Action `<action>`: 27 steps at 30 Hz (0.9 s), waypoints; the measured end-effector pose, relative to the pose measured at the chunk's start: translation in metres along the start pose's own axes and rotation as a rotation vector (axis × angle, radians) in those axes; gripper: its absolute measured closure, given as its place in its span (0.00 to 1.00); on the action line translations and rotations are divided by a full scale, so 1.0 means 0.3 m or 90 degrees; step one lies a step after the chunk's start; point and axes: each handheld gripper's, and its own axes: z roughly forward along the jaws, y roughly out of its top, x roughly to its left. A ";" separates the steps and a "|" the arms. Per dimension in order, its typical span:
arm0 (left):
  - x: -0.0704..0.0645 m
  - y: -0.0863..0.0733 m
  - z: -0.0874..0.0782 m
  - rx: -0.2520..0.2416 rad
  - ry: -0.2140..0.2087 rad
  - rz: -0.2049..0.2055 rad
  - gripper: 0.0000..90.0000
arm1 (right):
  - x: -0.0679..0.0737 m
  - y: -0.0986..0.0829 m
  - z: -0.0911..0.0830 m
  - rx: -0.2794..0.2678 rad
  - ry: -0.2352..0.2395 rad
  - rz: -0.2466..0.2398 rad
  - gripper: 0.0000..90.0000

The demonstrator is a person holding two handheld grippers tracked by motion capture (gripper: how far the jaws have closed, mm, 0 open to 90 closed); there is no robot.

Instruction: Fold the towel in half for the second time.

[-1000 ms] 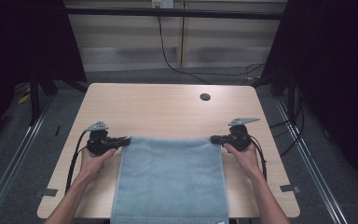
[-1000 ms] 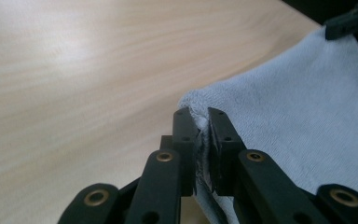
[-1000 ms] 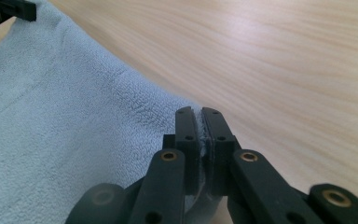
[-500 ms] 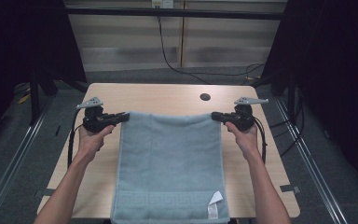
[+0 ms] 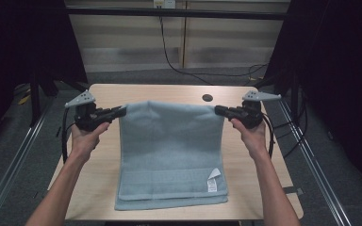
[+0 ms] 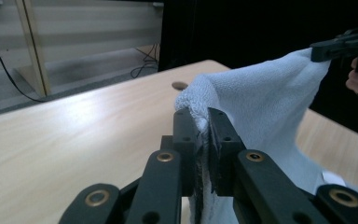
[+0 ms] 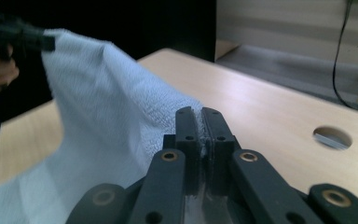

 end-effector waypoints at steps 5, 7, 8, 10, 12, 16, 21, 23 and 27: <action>-0.048 -0.069 -0.061 0.010 -0.017 -0.007 0.93 | 0.060 -0.064 -0.055 0.018 0.008 -0.011 0.96; -0.076 -0.089 -0.087 0.013 -0.027 -0.006 0.93 | 0.080 -0.088 -0.080 0.027 0.014 -0.015 0.96; -0.092 -0.101 -0.095 0.020 -0.030 -0.003 0.93 | 0.091 -0.100 -0.093 0.031 0.015 -0.016 0.96; -0.117 -0.131 -0.107 0.040 -0.035 -0.004 0.93 | 0.112 -0.129 -0.115 0.036 0.018 -0.016 0.96; -0.132 -0.162 -0.114 0.063 -0.038 -0.011 0.92 | 0.132 -0.163 -0.133 0.040 0.014 -0.008 0.96; -0.152 -0.237 -0.121 0.085 -0.049 -0.017 0.92 | 0.161 -0.227 -0.150 0.073 0.012 -0.004 0.96; -0.187 -0.320 -0.131 0.134 -0.047 -0.021 0.90 | 0.194 -0.299 -0.167 0.090 0.022 0.011 0.95; -0.204 -0.355 -0.138 0.145 -0.047 -0.027 0.90 | 0.210 -0.334 -0.172 0.093 0.015 0.012 0.93; -0.234 -0.402 -0.161 0.161 -0.062 -0.022 0.87 | 0.237 -0.393 -0.194 0.090 0.017 0.024 0.90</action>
